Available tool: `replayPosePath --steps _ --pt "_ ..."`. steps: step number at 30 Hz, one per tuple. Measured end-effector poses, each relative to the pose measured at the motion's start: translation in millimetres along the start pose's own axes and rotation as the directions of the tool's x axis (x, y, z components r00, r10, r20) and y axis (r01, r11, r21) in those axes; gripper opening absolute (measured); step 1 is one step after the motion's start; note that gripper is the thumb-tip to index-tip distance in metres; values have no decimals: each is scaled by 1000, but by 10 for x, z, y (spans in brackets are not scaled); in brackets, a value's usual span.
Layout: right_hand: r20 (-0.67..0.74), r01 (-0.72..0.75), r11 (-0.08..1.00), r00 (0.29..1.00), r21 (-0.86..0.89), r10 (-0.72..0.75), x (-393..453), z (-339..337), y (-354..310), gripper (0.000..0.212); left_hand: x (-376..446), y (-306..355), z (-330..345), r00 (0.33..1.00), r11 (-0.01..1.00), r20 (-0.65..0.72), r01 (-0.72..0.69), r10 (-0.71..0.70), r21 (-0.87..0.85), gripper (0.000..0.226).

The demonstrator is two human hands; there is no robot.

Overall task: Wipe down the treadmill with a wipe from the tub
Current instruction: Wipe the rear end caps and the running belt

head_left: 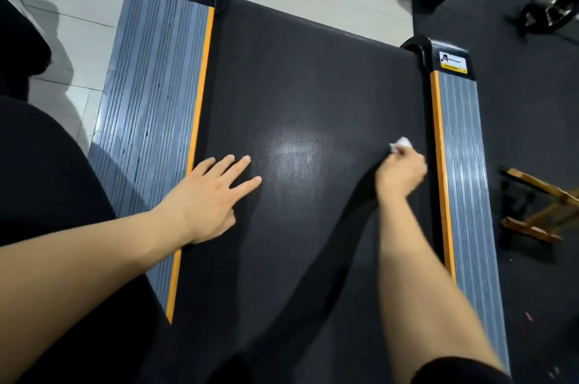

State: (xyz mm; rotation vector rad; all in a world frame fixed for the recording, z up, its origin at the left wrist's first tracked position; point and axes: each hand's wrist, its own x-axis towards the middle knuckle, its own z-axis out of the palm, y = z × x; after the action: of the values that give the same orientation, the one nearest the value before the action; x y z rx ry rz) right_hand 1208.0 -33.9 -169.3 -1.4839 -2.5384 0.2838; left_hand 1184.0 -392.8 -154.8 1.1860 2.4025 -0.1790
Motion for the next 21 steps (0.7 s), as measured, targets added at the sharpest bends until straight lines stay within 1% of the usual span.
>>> replayPosePath --steps 1,2,3,4,5,6,7,8,9,10,11,12,13,14,15,16,17,18,19,20,21 --pt "2 76 996 997 54 -76 -188 55 -298 18 -10 -21 43 1000 1000 17 -10 10 9 77" --pt "3 214 967 976 140 -217 -401 153 -620 15 -22 -26 76 999 1000 30 -12 11 11 78" --pt "7 382 890 918 250 -396 -702 228 -977 16 -32 -22 98 999 1000 37 -8 7 7 79" --pt "20 550 764 807 336 -590 -1019 322 -1279 19 -37 -9 110 999 1000 38 -4 4 -1 79" --pt "59 678 630 662 379 -748 -1331 398 -1516 20 -36 7 119 999 1000 39 -4 4 -4 78" --pt "92 757 510 522 408 -848 -1560 488 -1685 19 -29 15 117 999 1000 44 -4 4 5 76" --pt "112 805 432 425 407 -898 -1655 534 -1772 19 -29 9 117 998 1000 55 -8 7 16 75" --pt "118 828 386 372 407 -921 -1619 527 -1767 21 -40 6 117 998 1000 62 -10 8 18 76" --pt "95 845 357 350 398 -932 -1470 499 -1659 27 -46 -3 125 998 1000 57 -8 8 15 77" --pt "61 849 343 349 402 -935 -1245 476 -1483 35 -43 -10 133 999 1000 44 -6 5 17 80" --pt "71 825 400 407 399 -911 -981 373 -1282 44 -42 -14 149 999 1000 39 -4 4 18 80" --pt "90 781 521 525 343 -846 -612 324 -993 49 -41 -14 163 999 1000 41 -4 3 14 80" --pt "90 718 668 665 195 -742 -242 253 -680 50 -42 -9 174 999 1000 50 -3 3 6 81" --pt "80 580 813 809 58 -583 95 137 -332 46 -38 -4 183 998 1000 58 -3 3 4 81" --pt "82 344 939 936 -15 -342 327 -14 -42 40 -31 -1 193 998 1000 61 -4 4 7 82" --pt "76 108 994 991 12 -109 473 -146 163 18 -20 -5 198 998 1000 59 -7 7 14 83" --pt "27 -48 998 999 49 47 520 -188 237 25 -16 -7 196 998 1000 62 -13 12 18 84" --pt "12 -92 995 996 36 91 480 -181 181 26 -15 -2 190 997 1000 69 -17 16 19 85" --pt "2 -51 998 999 47 51 377 -108 -11 27 -11 -2 185 997 1000 75 -17 16 19 85" --pt "21 29 997 999 72 -31 199 -4 -282 27 -11 -2 187 997 1000 77 -16 14 22 85" --pt "39 150 983 987 110 -155 -45 130 -637 27 -12 -7 183 997 1000 80 -13 11 25 85"
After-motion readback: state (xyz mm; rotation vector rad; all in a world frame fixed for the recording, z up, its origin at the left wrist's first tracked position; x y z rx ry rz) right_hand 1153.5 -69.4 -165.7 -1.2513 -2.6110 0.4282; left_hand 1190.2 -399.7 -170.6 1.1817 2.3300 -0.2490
